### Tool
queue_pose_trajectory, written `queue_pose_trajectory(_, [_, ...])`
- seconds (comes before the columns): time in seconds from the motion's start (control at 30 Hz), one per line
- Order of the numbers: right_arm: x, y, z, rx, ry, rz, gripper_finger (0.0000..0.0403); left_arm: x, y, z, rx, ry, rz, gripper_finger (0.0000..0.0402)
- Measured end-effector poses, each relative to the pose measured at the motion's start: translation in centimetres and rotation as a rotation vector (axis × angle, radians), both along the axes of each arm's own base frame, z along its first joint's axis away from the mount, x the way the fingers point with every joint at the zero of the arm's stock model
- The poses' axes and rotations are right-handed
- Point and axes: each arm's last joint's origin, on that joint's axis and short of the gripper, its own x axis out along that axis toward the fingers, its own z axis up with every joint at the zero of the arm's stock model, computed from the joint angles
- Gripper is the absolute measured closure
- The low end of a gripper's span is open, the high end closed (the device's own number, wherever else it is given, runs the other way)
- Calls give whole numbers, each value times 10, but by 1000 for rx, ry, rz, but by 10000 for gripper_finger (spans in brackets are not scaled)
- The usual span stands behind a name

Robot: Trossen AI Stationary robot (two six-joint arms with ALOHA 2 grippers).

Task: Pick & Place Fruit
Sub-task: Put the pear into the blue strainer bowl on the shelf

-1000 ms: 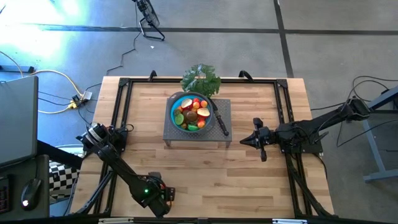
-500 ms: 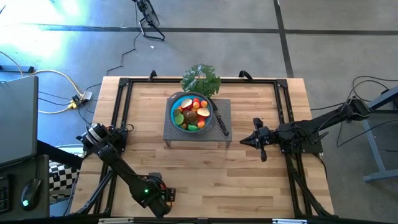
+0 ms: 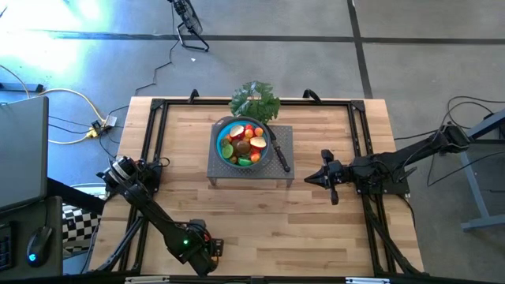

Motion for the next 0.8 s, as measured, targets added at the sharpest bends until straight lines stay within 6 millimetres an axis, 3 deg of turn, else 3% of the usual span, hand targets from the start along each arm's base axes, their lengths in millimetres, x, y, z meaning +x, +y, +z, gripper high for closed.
queue_pose_trajectory(0.47, [0,0,0,0,0,0,399,0,0,0,0,0,0,197])
queue_pose_trajectory(0.8, [0,0,0,-1,4,0,399,-2,3,0,46,11,-19,203])
